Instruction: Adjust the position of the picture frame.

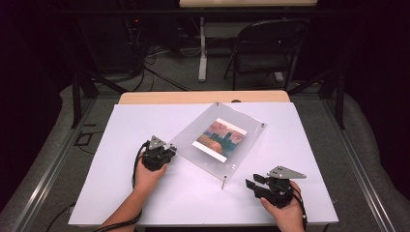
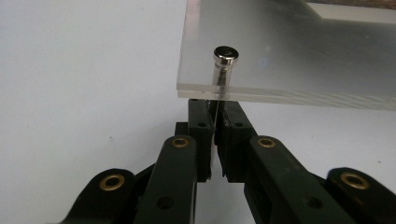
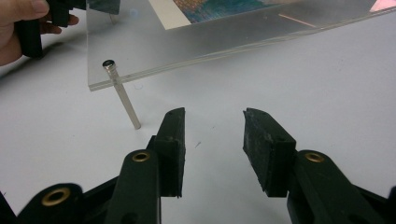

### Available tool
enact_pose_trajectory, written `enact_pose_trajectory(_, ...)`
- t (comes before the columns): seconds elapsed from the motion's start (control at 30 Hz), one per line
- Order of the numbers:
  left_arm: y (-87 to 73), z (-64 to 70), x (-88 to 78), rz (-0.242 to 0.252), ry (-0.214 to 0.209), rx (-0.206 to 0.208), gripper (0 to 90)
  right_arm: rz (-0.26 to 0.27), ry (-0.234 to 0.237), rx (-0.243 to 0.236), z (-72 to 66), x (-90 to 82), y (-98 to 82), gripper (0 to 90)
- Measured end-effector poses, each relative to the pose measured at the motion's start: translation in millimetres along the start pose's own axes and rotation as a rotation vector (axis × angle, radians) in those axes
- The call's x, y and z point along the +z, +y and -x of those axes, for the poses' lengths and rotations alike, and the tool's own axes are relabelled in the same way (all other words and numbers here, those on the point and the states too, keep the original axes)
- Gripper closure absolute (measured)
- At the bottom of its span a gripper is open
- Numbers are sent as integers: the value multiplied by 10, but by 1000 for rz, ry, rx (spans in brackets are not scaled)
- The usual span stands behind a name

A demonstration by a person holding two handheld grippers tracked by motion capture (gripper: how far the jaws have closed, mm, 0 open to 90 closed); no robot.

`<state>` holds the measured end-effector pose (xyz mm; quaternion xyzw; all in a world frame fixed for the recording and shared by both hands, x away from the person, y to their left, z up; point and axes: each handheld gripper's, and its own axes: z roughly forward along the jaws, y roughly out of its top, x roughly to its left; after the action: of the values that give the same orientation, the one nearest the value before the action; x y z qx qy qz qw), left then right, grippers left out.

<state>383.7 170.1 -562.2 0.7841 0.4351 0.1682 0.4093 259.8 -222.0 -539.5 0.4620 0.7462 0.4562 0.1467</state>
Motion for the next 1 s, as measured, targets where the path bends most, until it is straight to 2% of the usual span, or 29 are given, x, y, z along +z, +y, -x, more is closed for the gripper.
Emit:
enact_pose_trajectory(0.2,16,-11,-24,-20,-31,-4,850,-14,16,-15,-20,14,-18,588)
enact_pose_trajectory(0.37,28,29,-72,-34,-60,4,850,-28,37,-26,-67,27,-33,596)
enact_pose_trajectory(0.63,49,124,-191,-21,-102,9,850,-45,87,-66,-208,95,-48,592)
enact_pose_trajectory(0.83,64,174,-249,-15,-126,0,849,-60,132,-72,-260,154,-55,601)
enact_pose_trajectory(1.0,66,203,-277,-19,-139,1,849,-51,143,-71,-279,168,-45,624)
